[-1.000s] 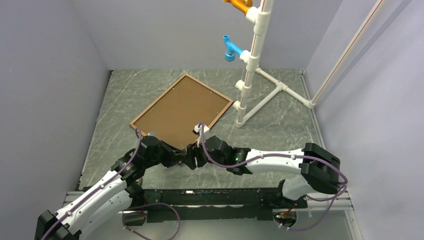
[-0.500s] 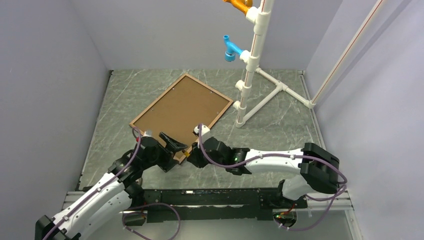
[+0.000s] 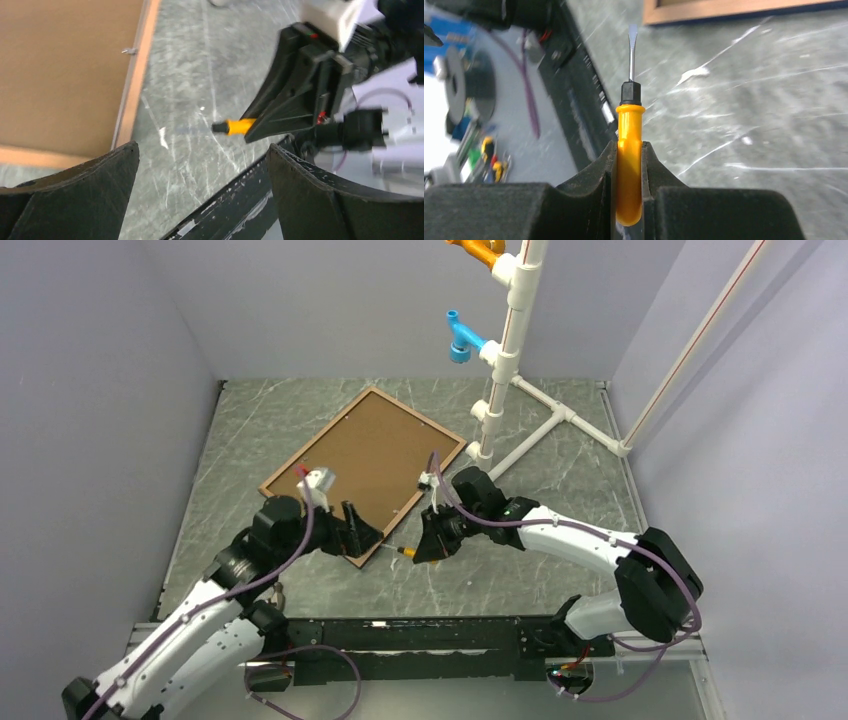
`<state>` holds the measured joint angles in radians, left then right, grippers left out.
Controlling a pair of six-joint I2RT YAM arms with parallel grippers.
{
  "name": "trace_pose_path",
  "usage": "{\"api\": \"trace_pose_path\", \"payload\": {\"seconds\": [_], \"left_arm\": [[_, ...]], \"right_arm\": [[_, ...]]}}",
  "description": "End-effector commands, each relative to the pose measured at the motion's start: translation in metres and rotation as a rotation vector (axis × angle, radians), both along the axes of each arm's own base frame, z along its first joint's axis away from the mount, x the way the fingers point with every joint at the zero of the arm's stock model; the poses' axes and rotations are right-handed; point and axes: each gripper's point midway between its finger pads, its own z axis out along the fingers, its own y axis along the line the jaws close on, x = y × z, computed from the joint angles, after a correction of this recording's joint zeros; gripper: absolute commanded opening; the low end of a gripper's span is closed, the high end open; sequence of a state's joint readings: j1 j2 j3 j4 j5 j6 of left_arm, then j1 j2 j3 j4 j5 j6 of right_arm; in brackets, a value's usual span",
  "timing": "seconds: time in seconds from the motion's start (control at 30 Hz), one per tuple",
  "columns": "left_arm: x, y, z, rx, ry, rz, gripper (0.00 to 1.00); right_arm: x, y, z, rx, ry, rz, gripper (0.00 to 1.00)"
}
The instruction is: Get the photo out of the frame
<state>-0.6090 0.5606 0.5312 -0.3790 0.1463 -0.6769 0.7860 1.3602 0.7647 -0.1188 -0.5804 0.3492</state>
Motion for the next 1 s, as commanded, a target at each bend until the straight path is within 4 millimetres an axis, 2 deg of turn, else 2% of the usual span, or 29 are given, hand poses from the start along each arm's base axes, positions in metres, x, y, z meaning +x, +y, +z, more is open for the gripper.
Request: {"api": "trace_pose_path", "payload": {"seconds": [0.0, 0.07, 0.2, 0.3, 0.43, 0.57, 0.7, 0.77, 0.97], "left_arm": [[-0.012, -0.047, 0.04, 0.033, -0.228, -0.448, 0.99], [-0.022, -0.065, 0.039, 0.007, -0.206, -0.592, 0.99], [-0.04, -0.082, 0.029, -0.025, -0.135, -0.785, 0.88], [-0.051, -0.084, 0.016, -0.06, -0.096, -0.837, 0.83], [-0.067, -0.089, 0.01, -0.122, -0.071, -0.88, 0.89], [-0.082, -0.099, -0.004, -0.099, -0.006, -0.935, 0.9], [-0.084, -0.1, -0.014, -0.089, 0.029, -0.947, 0.84], [-0.086, -0.101, -0.012, -0.1, 0.021, -0.958, 0.77], [-0.088, -0.099, -0.01, -0.107, 0.005, -0.96, 0.35]], "right_arm": [[-0.051, 0.001, 0.024, 0.114, 0.097, 0.325, 0.0], [-0.062, 0.001, 0.027, 0.152, 0.135, 0.391, 0.0], [-0.064, 0.002, 0.03, 0.178, 0.13, 0.405, 0.0], [-0.063, 0.0, 0.028, 0.171, 0.117, 0.391, 0.0], [-0.066, -0.001, 0.028, 0.186, 0.107, 0.389, 0.0], [-0.068, 0.001, 0.039, 0.241, 0.082, 0.404, 0.0], [-0.071, 0.002, 0.054, 0.292, 0.051, 0.427, 0.0], [-0.072, 0.0, 0.056, 0.294, 0.047, 0.433, 0.0], [-0.075, -0.003, 0.059, 0.291, 0.021, 0.436, 0.0]]}}
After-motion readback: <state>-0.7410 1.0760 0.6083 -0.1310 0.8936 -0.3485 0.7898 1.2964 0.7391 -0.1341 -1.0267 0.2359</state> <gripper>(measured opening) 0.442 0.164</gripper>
